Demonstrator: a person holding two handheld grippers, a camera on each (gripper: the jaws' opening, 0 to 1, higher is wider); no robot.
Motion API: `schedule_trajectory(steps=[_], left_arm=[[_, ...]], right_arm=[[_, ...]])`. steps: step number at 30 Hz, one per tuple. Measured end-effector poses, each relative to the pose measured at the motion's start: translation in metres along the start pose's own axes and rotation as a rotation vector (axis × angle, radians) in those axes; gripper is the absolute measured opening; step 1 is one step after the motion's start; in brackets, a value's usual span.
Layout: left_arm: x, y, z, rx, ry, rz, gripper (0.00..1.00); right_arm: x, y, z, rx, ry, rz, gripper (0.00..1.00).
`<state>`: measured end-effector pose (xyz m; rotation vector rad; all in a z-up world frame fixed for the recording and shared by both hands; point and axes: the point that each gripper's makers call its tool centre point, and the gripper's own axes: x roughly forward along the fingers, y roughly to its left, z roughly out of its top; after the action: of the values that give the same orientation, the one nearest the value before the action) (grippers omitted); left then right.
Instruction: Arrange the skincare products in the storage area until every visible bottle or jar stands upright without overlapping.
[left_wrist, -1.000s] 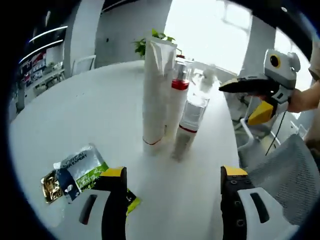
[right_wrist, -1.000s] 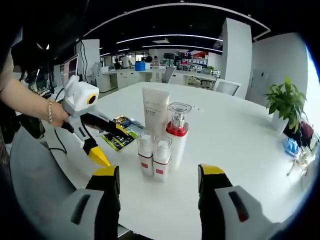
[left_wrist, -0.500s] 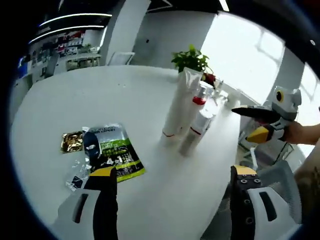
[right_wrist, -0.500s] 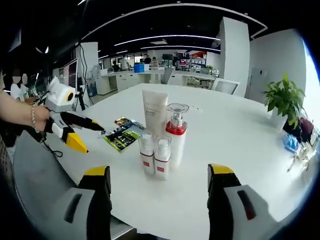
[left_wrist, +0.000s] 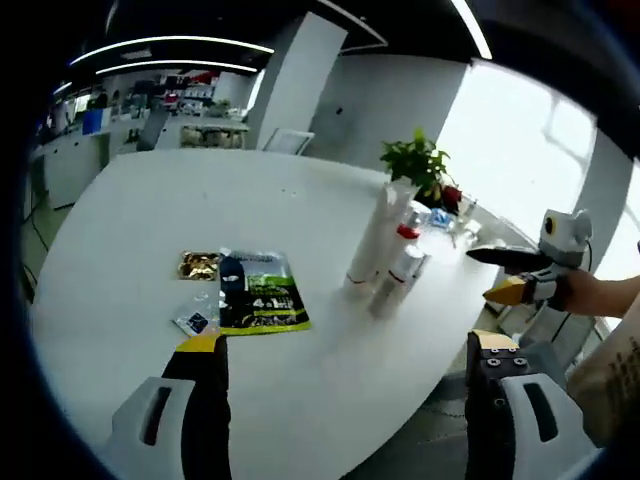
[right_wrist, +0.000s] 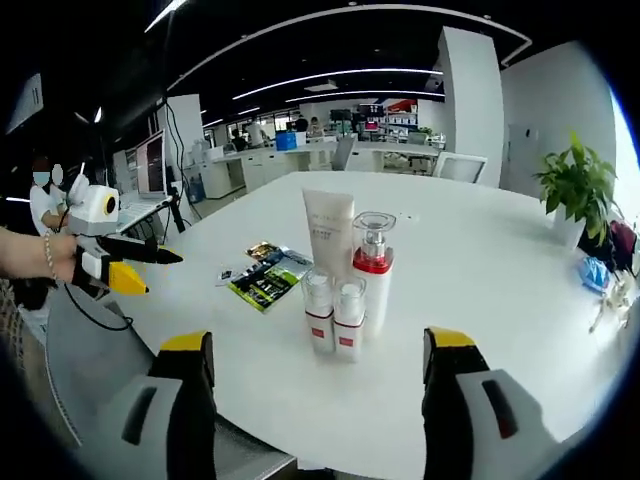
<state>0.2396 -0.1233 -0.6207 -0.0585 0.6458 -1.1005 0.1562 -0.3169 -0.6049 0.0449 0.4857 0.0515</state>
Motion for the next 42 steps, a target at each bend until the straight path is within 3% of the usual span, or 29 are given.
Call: schedule_trajectory(steps=[10,18,35,42], left_arm=[[-0.032,-0.001,-0.001,0.000,-0.059,0.074,0.97],[-0.045,0.005,-0.009,-0.024,-0.058,0.115,0.97],[-0.036,0.003,-0.012,-0.020,-0.035,0.123,0.97],[-0.017,0.001,-0.011,-0.014,0.002,0.118,0.97]], right_arm=[[-0.012,-0.002,-0.005,0.018,-0.012,0.000,0.87],[-0.017,-0.005,-0.011,0.027,-0.008,-0.004,0.87],[-0.021,-0.009,-0.014,0.039,-0.003,-0.011,0.87],[-0.021,-0.015,-0.015,0.046,0.001,-0.019,0.86]])
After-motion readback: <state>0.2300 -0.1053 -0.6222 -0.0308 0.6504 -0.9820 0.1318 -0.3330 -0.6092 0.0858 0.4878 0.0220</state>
